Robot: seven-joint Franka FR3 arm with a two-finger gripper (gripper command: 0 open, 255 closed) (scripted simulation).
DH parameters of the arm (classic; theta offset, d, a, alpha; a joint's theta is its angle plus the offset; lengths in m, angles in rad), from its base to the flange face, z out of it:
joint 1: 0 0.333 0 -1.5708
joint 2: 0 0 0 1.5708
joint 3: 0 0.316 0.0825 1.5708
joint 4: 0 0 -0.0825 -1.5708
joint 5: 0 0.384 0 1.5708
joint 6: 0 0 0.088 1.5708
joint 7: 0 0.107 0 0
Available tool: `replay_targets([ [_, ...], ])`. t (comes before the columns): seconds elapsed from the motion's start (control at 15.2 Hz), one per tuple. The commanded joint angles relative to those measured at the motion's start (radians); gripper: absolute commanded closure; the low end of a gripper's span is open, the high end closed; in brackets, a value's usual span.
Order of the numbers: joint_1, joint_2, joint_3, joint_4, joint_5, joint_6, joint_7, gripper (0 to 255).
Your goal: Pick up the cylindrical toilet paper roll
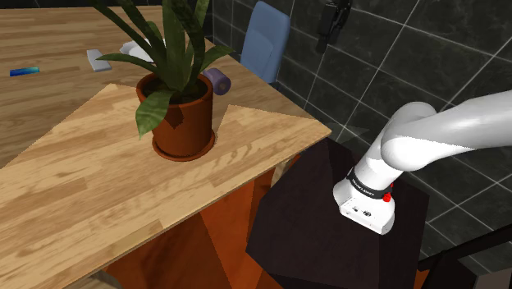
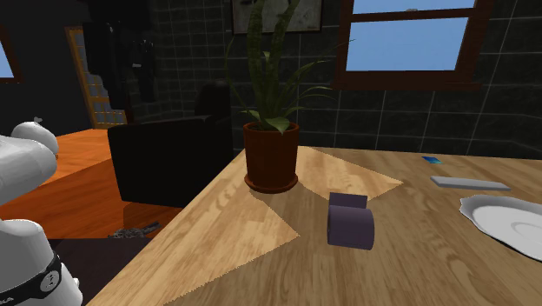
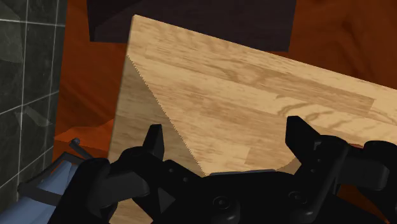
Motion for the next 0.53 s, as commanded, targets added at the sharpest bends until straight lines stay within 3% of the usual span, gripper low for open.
replay_targets([
  [0.0,0.000,0.000,0.000,0.000,0.000,0.000,0.000,0],
  [0.46,0.019,-0.138,0.066,-0.356,-0.046,0.503,0.001,0],
])
